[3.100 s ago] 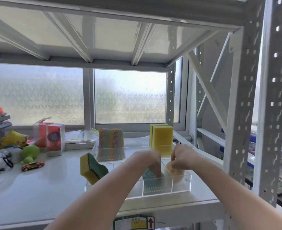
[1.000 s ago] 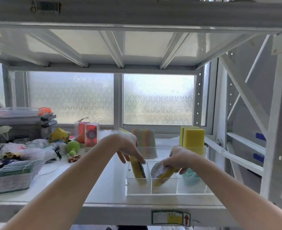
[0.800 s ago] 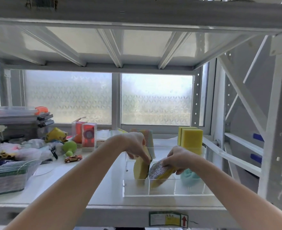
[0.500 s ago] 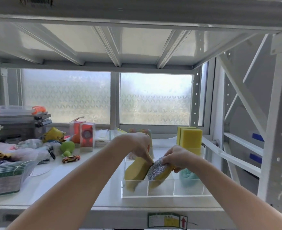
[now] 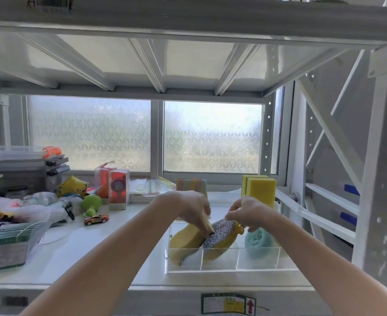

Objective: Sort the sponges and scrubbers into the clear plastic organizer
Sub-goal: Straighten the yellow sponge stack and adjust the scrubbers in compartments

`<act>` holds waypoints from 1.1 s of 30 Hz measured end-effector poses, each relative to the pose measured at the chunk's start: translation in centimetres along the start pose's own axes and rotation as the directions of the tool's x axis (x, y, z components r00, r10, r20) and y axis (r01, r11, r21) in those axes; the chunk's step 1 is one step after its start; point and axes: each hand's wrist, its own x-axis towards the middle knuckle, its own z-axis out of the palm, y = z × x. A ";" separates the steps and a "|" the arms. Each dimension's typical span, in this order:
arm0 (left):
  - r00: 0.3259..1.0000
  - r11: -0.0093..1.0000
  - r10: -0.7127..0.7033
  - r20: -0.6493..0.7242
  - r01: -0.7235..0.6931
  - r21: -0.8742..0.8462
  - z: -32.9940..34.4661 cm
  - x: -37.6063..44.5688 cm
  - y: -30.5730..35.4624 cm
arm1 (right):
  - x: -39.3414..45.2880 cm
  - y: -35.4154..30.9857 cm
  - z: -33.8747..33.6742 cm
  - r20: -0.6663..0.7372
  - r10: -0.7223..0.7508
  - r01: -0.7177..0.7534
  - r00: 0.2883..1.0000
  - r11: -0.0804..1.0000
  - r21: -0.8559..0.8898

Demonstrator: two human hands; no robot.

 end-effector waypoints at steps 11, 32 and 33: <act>1.000 0.999 -0.017 0.014 0.017 -0.042 0.5 -0.1 -0.2 | 0.1 0.5 1.2 0.019 0.035 -0.035 0.999 0.999 0.008; 0.999 0.998 -0.047 -0.018 0.047 -0.032 0.4 -0.8 -0.5 | -0.3 0.6 1.4 -0.024 0.008 -0.008 1.000 1.000 0.007; 0.999 0.998 -0.047 -0.014 0.047 -0.041 0.5 -0.6 -0.6 | -0.2 0.6 1.4 -0.032 -0.008 0.008 0.999 1.000 0.008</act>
